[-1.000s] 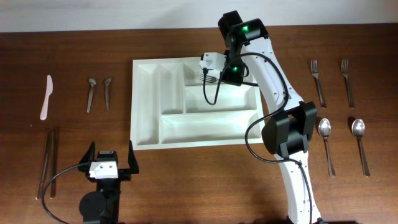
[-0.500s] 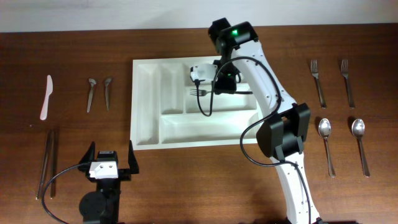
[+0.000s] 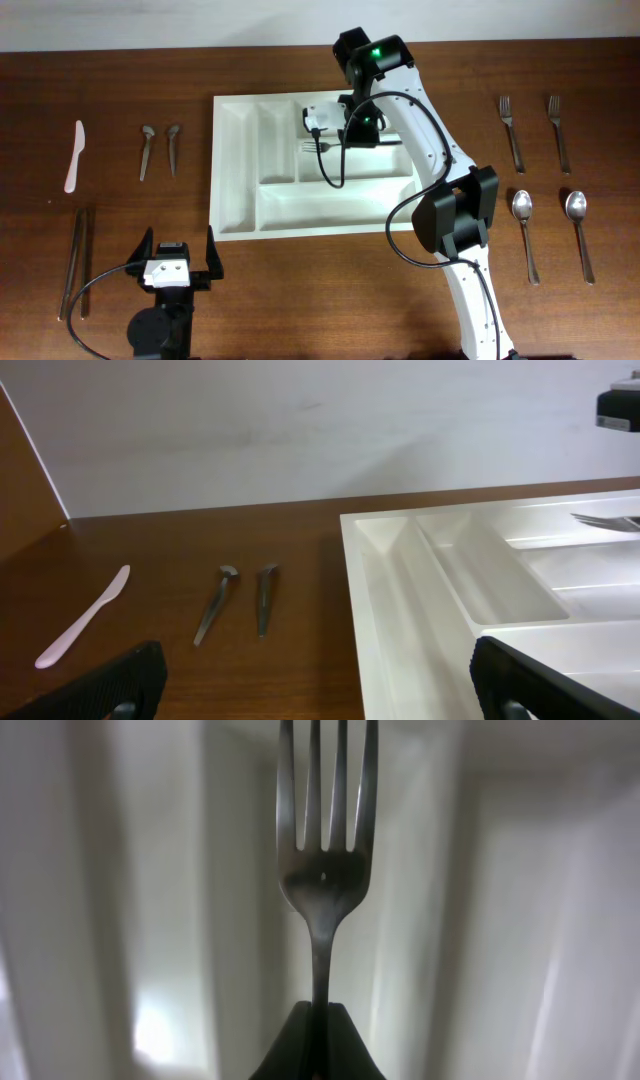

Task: Pack container
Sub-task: 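Lower the fork into the middle tray compartment and open the gripper, then raise the right gripper and move it right toward the remaining forks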

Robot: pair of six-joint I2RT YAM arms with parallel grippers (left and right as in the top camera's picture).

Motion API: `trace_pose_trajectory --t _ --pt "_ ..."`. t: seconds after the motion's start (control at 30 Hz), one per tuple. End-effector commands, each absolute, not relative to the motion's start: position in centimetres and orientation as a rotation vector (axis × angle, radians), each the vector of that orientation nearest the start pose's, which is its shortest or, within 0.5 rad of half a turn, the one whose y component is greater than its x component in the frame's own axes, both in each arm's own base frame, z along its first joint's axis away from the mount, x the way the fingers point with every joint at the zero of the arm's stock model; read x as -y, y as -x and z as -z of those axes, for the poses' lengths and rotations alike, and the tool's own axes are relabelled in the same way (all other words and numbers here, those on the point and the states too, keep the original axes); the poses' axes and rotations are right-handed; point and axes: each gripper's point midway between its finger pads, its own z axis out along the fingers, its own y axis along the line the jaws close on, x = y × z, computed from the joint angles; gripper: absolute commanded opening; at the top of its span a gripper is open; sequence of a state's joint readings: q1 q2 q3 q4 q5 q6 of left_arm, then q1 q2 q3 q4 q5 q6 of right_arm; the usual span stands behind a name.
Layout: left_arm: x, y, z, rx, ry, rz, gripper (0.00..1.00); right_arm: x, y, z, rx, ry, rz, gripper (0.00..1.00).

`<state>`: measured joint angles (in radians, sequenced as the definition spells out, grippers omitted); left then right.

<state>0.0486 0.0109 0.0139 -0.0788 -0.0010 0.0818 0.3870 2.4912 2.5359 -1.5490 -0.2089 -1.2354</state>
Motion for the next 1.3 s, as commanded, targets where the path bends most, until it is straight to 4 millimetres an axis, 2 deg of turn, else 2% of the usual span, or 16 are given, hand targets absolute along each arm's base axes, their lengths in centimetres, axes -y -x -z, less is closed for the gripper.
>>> trace_pose_trajectory --t 0.0,0.27,0.43,0.67,0.9,1.27 --pt "-1.4 -24.6 -15.6 -1.651 -0.014 -0.097 0.99 -22.0 -44.1 -9.7 -1.998 2.199 -0.27 0.04" --pt "-1.4 -24.6 -15.6 -1.651 -0.014 -0.097 0.99 -21.3 -42.9 -9.0 -2.051 2.226 -0.321 0.04" --pt "-1.4 -24.6 -15.6 -1.651 -0.014 -0.097 0.99 -20.9 -41.9 -7.4 -2.089 2.254 -0.363 0.04" --pt "-1.4 -24.6 -15.6 -1.651 -0.014 -0.097 0.99 -21.0 -42.3 -5.7 -2.085 2.251 -0.359 0.04" --pt "-1.4 -24.6 -15.6 -1.651 -0.014 -0.097 0.99 -21.5 -42.7 -5.2 -2.063 2.234 -0.365 0.04" --pt "-1.4 -24.6 -15.6 -1.651 -0.014 -0.097 0.99 -21.1 -41.5 -3.3 -2.097 2.26 -0.415 0.04"
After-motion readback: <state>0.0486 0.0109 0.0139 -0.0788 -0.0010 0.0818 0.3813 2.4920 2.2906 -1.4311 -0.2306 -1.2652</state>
